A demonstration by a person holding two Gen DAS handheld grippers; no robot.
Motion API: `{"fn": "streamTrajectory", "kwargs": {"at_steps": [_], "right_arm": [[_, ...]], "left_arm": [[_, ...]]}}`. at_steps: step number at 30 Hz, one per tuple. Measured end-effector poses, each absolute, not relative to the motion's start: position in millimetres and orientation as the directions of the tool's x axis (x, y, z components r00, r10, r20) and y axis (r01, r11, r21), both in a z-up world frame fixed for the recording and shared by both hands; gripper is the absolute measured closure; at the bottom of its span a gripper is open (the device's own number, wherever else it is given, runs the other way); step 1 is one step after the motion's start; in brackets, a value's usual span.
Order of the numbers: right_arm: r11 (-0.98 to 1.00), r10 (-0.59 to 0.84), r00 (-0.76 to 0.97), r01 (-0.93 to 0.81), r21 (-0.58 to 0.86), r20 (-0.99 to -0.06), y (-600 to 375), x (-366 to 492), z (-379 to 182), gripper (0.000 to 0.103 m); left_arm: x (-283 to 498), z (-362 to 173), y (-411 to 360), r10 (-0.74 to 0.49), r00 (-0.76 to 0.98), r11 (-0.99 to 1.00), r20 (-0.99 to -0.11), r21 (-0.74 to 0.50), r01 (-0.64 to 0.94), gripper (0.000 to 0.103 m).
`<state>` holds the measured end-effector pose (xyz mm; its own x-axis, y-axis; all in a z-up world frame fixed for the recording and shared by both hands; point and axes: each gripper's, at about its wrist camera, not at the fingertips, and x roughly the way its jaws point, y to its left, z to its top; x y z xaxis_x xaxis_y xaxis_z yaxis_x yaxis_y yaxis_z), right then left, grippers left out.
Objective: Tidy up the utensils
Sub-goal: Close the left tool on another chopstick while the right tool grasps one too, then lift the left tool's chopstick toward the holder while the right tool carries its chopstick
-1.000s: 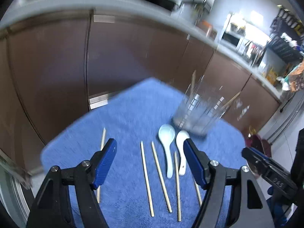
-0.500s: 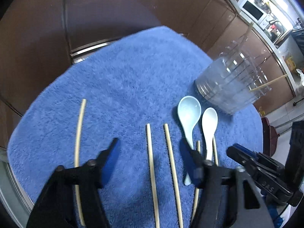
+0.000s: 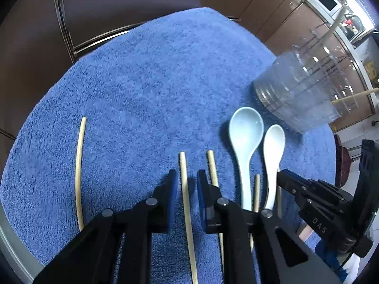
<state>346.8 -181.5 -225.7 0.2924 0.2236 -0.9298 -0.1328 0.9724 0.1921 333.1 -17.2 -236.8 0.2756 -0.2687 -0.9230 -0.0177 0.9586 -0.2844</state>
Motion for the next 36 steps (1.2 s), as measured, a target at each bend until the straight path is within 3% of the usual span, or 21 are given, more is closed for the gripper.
{"fn": "streamTrajectory", "kwargs": {"at_steps": [9, 16, 36], "right_arm": [[0.979, 0.168, 0.297, -0.16, 0.124, -0.94, -159, 350, -235, 0.096], [0.974, 0.219, 0.348, -0.13, 0.184, -0.912, -169, 343, -222, 0.097], [0.948, 0.319, 0.692, -0.229, 0.223, -0.647, -212, 199, -105, 0.098]], "left_arm": [[340, -244, -27, -0.221, 0.266, 0.972, -0.938, -0.235, -0.02, 0.098], [320, -231, -22, -0.251, 0.346, 0.963, -0.904, -0.27, -0.009, 0.098], [210, -128, 0, -0.232, 0.7, 0.959, -0.675, -0.28, 0.048, 0.098]]}}
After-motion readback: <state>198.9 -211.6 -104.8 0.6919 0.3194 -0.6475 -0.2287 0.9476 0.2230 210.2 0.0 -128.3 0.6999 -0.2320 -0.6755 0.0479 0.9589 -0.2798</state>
